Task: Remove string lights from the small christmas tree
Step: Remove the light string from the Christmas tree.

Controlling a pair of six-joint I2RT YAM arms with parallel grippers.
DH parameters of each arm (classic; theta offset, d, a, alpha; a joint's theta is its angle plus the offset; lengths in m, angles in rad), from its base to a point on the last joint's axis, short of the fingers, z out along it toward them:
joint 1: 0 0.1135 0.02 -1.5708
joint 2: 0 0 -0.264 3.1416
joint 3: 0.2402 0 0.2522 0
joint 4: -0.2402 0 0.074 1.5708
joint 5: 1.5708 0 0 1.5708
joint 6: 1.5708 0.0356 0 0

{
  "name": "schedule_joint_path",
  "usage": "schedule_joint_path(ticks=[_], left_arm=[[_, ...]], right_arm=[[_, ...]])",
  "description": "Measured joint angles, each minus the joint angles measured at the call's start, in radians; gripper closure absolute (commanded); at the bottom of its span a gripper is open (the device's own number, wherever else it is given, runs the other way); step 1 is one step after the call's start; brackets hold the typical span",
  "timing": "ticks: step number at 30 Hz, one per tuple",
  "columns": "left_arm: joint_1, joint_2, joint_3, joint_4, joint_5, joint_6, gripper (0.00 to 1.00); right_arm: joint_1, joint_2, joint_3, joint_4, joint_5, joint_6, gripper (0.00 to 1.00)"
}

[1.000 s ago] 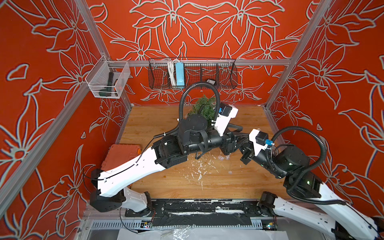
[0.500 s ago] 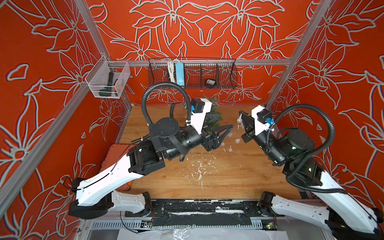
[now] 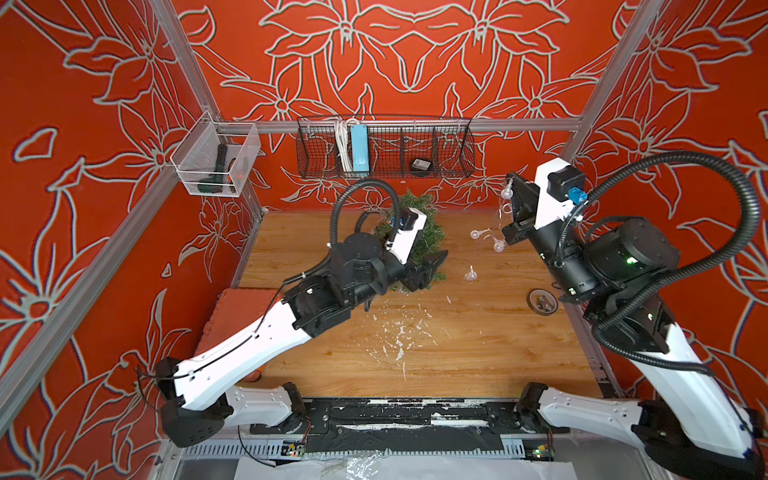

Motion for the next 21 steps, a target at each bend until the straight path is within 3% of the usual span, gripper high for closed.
schedule_joint_path(ticks=[21], left_arm=[[-0.01,0.297,0.189,0.081,0.114,0.096,0.3]], right_arm=[[-0.108,0.039,0.029,-0.057,-0.088,0.068,1.0]])
